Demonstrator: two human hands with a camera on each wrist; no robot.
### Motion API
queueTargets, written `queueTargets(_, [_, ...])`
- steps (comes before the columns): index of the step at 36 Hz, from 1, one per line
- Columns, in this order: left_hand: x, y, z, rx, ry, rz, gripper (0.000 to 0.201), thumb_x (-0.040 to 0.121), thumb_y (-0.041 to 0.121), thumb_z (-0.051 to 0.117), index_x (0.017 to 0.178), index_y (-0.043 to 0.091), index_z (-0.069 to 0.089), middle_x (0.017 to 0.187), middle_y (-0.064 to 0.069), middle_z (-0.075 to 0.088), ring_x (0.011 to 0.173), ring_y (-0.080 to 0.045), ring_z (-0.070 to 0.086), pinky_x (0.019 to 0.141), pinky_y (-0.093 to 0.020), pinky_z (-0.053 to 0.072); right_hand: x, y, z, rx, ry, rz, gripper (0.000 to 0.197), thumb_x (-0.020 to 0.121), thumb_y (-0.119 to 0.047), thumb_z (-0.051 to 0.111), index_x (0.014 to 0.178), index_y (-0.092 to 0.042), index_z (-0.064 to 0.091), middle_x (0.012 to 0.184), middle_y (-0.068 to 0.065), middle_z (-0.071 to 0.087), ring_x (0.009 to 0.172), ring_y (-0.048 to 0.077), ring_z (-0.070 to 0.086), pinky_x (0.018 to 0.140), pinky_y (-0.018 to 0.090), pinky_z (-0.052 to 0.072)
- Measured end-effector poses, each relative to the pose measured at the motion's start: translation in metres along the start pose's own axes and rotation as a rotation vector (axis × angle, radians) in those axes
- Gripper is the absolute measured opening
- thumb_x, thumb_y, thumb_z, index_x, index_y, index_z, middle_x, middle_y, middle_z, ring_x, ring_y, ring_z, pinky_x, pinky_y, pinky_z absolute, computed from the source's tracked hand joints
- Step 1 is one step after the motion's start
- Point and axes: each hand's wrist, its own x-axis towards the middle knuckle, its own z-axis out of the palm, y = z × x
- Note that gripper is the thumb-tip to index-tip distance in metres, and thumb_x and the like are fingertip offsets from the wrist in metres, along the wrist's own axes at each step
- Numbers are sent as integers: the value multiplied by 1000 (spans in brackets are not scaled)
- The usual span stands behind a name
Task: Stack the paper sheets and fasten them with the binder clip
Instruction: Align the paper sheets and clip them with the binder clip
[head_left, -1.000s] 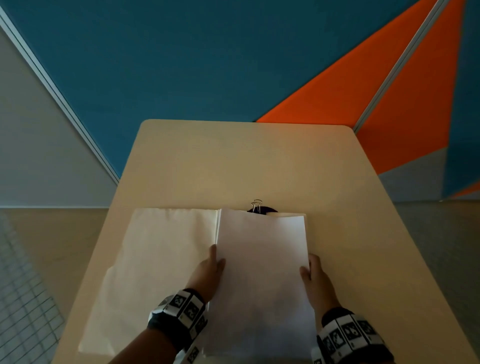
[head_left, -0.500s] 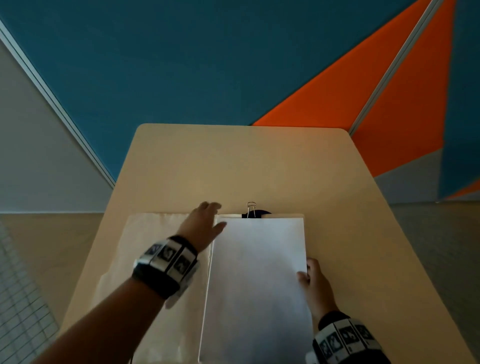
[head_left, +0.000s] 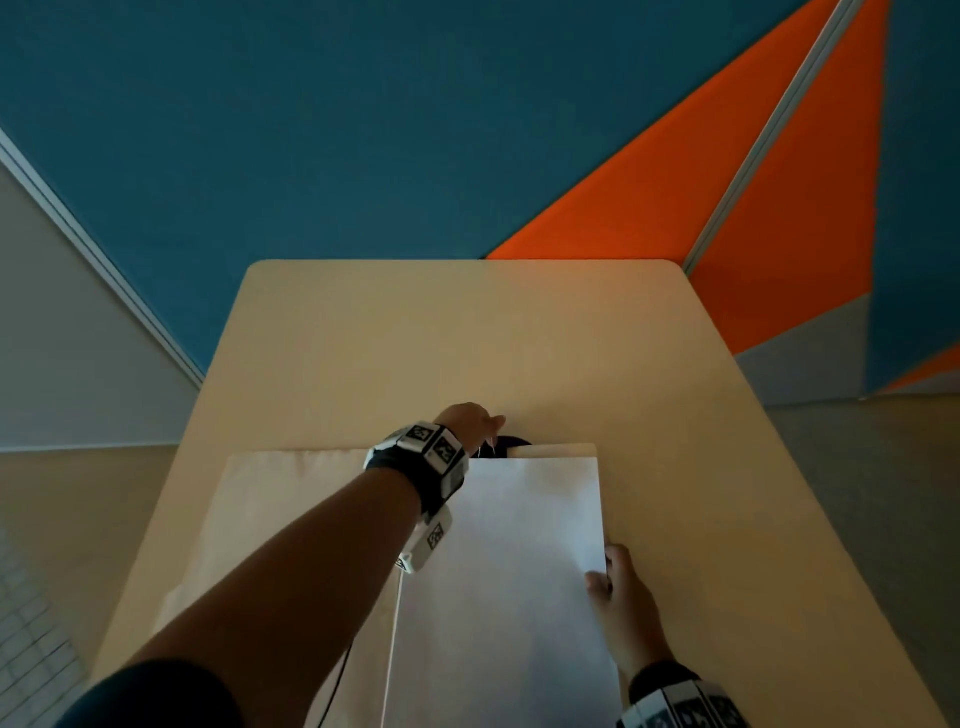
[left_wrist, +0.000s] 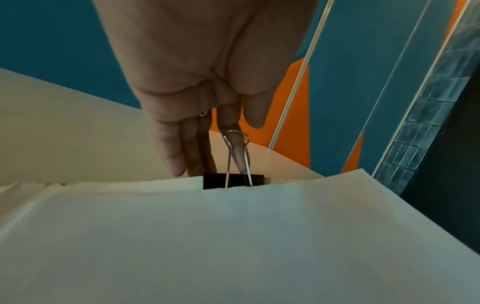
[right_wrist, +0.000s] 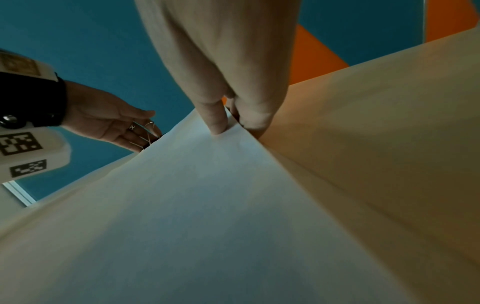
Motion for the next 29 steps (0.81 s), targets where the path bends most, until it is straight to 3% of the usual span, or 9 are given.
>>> queueTargets(2, [5,-4,1,12,12,-3,51,95,33,32,98,-3,68,57,-1,42,81,-23,47,80,-32,40,-1,0,0,1,3,1,42,93,-14,43,132,-3,35,133,22,51,116,32,51,78,22,30])
queueTargets(6, [4,-10,-1,-38,31,16,47,93,36,40,95,2,72,56,-2,45,73,-22,51,69,-29,38,-2,0,1,14,-7,-6,42,94,-15,43,133,-3,34,137,20,48,120,32,49,81,21,30])
queueTargets(9, [1,-16,0,-151,21,12,48,92,38,41,96,1,71,72,-10,53,83,-29,56,77,-35,41,-2,1,0,11,-14,-14,42,94,-16,43,133,-4,34,137,20,48,119,32,50,80,21,30])
queueTargets(12, [1,-24,1,-243,33,19,48,90,39,47,94,-4,69,66,-8,50,80,-22,47,76,-30,35,-3,1,-1,12,-12,-22,41,93,-15,43,132,-4,35,136,20,49,119,32,50,79,21,29])
queueTargets(16, [6,-35,3,-388,54,63,28,82,32,63,67,8,61,72,-10,59,82,-24,56,82,-36,46,-4,1,-1,27,-20,-24,40,93,-15,42,132,-4,36,133,21,51,115,31,52,79,23,31])
queueTargets(19, [5,-33,3,-524,66,37,38,77,31,69,104,7,59,102,-18,68,95,-28,63,94,-43,50,-5,4,1,33,-20,-32,39,93,-15,43,130,-5,38,134,22,50,117,32,51,80,23,31])
queueTargets(20, [7,-33,3,-518,59,21,43,77,34,68,108,7,58,101,-19,68,94,-28,63,92,-40,50,-5,5,1,45,-22,-32,39,93,-15,44,130,-5,38,136,22,49,119,32,50,82,24,31])
queueTargets(23, [10,-35,2,-415,65,13,34,80,44,61,80,11,67,72,-13,58,74,-23,54,73,-28,40,-7,7,2,88,-29,-28,40,92,-15,44,130,-5,38,137,21,47,122,32,47,85,26,32])
queueTargets(29, [17,-44,6,-486,118,32,43,77,42,65,90,2,73,60,3,58,66,-15,56,76,-28,46,-8,11,1,122,-41,-52,36,92,-14,45,126,-5,41,113,16,56,95,20,48,79,28,34])
